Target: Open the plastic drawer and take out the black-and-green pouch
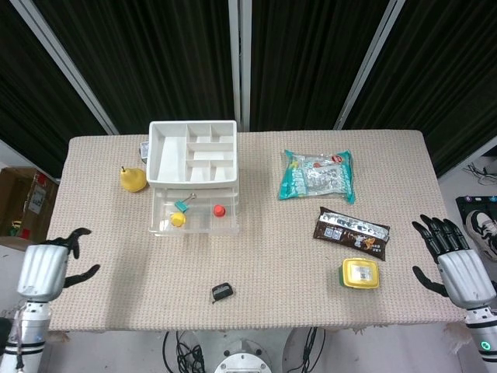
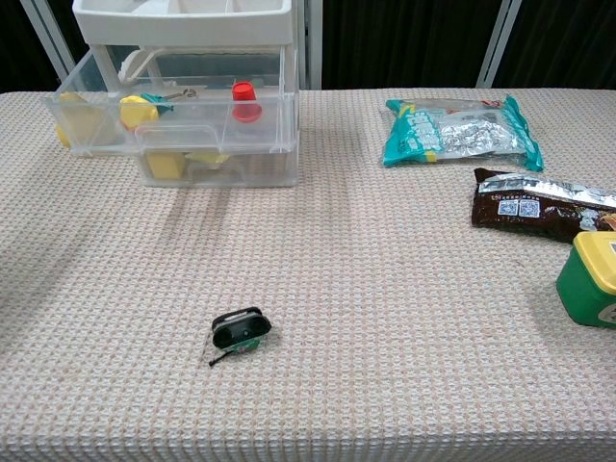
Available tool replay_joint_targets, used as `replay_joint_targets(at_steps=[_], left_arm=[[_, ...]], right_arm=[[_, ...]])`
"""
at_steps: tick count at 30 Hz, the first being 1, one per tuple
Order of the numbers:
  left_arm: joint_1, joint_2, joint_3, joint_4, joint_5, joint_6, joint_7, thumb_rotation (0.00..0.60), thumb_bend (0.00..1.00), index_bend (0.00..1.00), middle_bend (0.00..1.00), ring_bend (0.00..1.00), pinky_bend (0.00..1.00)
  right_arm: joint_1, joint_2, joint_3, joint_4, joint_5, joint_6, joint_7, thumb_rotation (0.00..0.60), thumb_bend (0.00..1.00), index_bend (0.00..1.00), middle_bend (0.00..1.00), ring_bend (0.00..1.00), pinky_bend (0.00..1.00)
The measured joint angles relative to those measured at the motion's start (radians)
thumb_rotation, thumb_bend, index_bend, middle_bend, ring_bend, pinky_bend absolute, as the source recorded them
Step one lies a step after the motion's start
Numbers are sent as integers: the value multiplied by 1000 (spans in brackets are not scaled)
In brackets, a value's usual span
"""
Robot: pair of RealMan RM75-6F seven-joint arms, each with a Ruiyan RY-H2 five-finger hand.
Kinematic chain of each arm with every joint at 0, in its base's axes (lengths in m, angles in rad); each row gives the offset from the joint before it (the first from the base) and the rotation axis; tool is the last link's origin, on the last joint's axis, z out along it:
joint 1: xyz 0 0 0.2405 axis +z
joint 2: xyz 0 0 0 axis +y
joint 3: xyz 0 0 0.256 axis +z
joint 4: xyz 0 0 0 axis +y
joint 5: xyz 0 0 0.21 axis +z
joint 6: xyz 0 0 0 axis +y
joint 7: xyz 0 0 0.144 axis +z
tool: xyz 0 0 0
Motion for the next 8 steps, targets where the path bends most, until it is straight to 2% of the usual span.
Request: replay_joint_targets(at_steps=[4, 8], left_arm=[[77, 44, 13, 71, -79, -23, -99, 476, 0, 274, 291, 234, 235], [132, 50, 32, 98, -60, -6, -106, 484, 0, 273, 290, 234, 235]], right_arm=[[5, -10, -9, 12, -6, -13, 4, 600, 275, 0, 0, 0, 0], [0, -27, -11, 23, -13, 1, 2, 600, 275, 0, 0, 0, 0]])
